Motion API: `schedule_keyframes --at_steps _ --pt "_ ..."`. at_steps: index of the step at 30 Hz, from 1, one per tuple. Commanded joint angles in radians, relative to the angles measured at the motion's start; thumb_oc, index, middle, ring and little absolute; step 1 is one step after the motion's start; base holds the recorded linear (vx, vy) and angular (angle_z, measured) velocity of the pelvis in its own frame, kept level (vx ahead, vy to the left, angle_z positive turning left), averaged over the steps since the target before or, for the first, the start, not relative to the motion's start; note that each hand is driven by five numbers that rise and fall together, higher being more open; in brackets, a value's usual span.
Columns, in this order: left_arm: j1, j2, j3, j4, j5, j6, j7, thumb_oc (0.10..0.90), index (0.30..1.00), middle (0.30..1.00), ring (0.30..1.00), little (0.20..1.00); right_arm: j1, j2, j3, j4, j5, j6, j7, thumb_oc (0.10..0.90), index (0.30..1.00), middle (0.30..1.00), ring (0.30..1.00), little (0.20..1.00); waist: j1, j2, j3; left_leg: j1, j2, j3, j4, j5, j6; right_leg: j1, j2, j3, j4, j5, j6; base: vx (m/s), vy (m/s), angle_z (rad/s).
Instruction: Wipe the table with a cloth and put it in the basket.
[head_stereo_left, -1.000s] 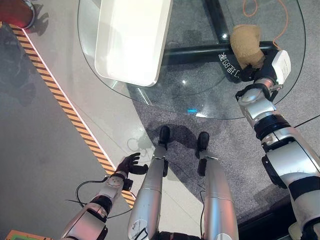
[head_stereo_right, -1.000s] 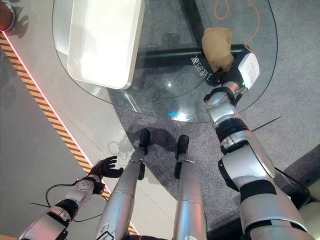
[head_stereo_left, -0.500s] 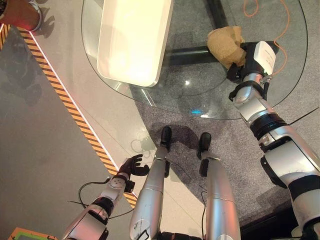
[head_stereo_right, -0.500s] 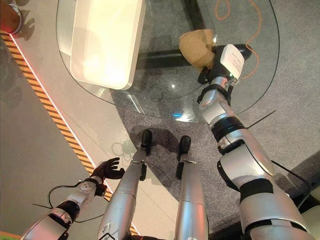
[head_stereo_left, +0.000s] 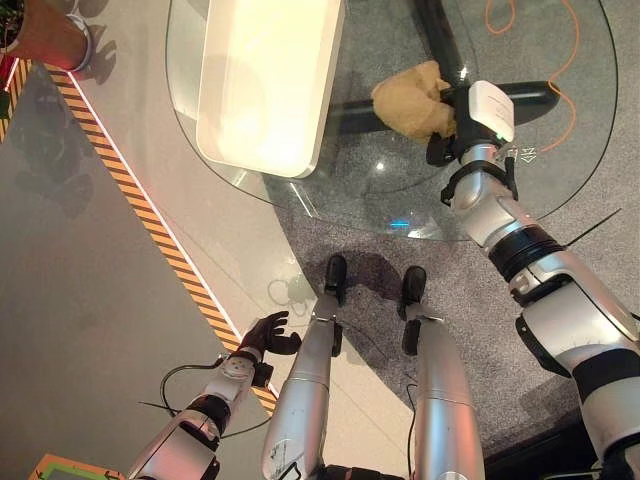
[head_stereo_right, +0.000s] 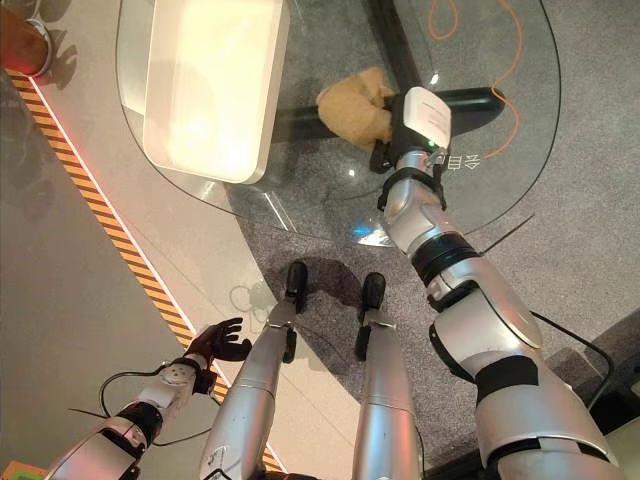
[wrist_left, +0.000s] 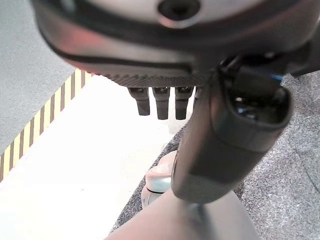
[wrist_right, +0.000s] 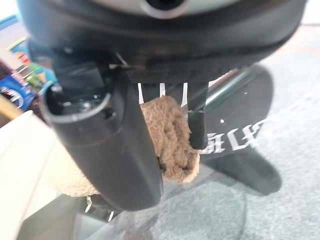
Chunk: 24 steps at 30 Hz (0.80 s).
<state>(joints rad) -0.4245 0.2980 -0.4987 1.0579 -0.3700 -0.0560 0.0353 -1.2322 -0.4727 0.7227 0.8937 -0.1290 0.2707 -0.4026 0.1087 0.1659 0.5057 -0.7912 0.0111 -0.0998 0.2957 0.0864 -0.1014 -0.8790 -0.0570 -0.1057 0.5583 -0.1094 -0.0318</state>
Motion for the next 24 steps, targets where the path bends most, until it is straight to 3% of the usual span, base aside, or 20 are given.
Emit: schedule_keyframes --at_steps 1,14,24 --pt "0.031 -0.028 -0.022 0.006 0.012 0.016 0.004 0.8 0.9 0.9 0.9 0.9 -0.006 0.163 0.071 -0.1 -0.03 -0.119 0.12 0.1 0.3 0.3 0.3 0.2 0.029 -0.02 0.014 -0.001 -0.077 0.066 0.054 -0.017 0.085 0.048 -0.012 -0.045 -0.091 0.072 0.021 0.0 0.0 0.0" --pt "0.024 -0.028 -0.019 0.006 0.021 0.018 -0.001 0.8 0.9 0.9 0.9 0.9 0.031 0.186 0.105 -0.145 -0.069 -0.165 0.204 0.1 0.3 0.3 0.3 0.2 0.025 -0.025 0.014 -0.005 -0.077 0.067 0.055 -0.013 0.084 0.046 -0.012 -0.046 -0.095 0.078 0.022 0.0 0.0 0.0" --pt "0.018 -0.025 -0.014 -0.002 0.028 0.033 0.001 0.8 0.9 0.9 0.9 0.9 0.054 0.18 0.13 -0.169 -0.115 -0.161 0.258 0.1 0.3 0.3 0.3 0.2 0.023 -0.03 0.014 -0.013 -0.076 0.064 0.057 -0.01 0.084 0.038 -0.013 -0.048 -0.093 0.082 0.023 0.0 0.0 0.0"
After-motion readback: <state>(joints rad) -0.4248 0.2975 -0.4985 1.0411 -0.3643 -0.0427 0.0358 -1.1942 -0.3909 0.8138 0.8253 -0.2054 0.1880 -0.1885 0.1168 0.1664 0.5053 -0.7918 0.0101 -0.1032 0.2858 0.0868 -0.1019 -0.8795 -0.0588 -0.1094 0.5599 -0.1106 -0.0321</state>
